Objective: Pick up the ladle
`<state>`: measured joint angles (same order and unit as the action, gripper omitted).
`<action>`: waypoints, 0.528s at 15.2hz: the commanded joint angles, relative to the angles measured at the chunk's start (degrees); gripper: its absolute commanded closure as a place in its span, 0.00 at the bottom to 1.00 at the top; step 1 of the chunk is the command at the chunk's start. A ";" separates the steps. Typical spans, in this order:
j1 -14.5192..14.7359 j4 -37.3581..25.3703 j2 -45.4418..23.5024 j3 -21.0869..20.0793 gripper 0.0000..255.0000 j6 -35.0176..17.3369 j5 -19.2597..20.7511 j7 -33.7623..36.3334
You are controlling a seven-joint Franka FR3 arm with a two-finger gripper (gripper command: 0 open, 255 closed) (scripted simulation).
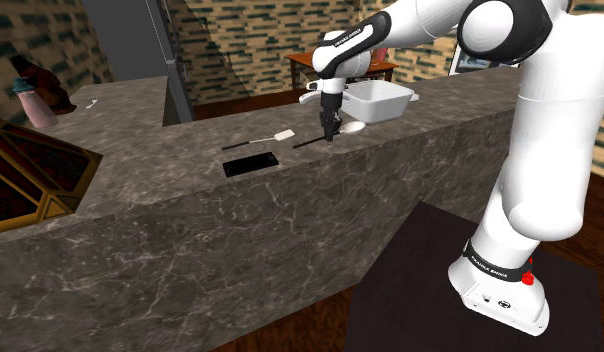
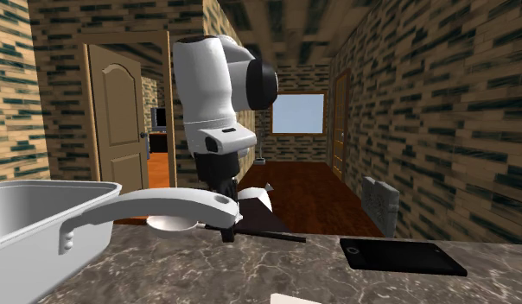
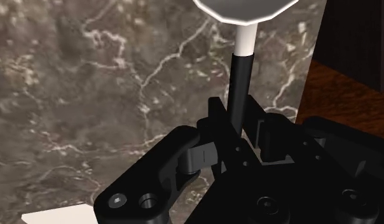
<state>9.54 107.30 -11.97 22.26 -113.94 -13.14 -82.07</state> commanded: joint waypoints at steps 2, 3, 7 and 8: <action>0.09 -1.25 0.89 0.11 1.00 2.03 0.55 0.58; 0.10 -1.72 1.13 0.14 1.00 2.71 0.70 0.74; 0.13 -3.76 1.99 0.26 1.00 5.48 1.25 1.38; 0.14 -4.30 2.18 0.29 1.00 6.19 1.37 1.53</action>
<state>9.61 103.33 -10.14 22.54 -108.39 -11.95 -80.77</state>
